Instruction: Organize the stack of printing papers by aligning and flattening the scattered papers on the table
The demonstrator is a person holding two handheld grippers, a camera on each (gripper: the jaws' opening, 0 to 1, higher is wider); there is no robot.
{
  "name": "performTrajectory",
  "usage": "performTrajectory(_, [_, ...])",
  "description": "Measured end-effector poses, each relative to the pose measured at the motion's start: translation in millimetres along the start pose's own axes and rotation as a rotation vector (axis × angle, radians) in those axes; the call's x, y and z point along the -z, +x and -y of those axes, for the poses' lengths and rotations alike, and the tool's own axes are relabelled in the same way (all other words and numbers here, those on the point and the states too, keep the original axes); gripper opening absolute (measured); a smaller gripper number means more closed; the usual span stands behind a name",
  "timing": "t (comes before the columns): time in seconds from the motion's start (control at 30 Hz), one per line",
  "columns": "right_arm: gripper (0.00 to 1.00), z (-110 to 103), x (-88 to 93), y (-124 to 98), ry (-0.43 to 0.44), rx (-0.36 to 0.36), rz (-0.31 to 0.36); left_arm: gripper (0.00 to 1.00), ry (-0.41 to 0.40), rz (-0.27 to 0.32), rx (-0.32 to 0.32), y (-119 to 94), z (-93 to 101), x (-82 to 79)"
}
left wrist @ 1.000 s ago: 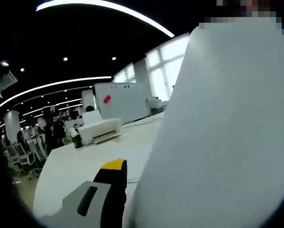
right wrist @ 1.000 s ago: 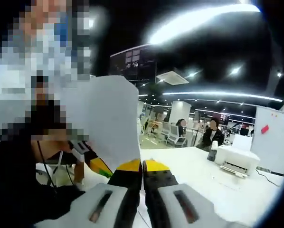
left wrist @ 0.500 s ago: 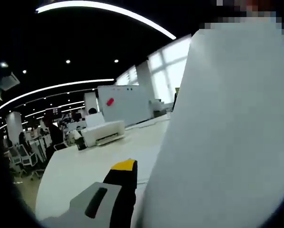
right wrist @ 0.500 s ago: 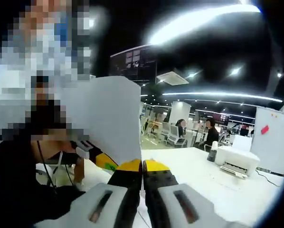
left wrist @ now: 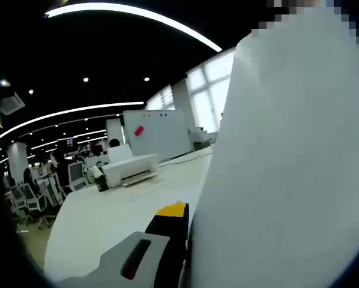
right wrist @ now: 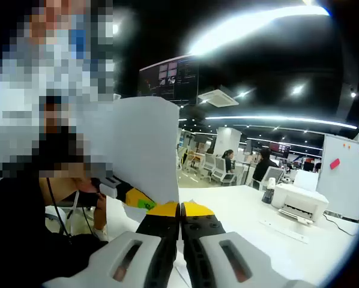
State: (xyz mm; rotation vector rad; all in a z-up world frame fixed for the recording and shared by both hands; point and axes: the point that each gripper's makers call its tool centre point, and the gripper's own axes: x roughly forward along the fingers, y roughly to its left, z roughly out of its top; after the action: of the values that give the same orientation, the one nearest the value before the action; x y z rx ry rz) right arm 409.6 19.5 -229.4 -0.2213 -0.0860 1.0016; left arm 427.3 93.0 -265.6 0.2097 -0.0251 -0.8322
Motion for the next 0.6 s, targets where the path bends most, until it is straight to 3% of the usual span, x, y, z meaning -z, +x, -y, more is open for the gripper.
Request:
performTrajectory(0.43, [0.00, 3, -1.5, 0, -0.033, 0.017, 0.009, 0.06, -0.004, 0.010, 0.000, 0, 1.6, -3.3])
performTrajectory(0.6, [0.08, 5, -3.6, 0, -0.056, 0.033, 0.019, 0.05, -0.028, 0.036, 0.008, -1, 1.4, -10.1])
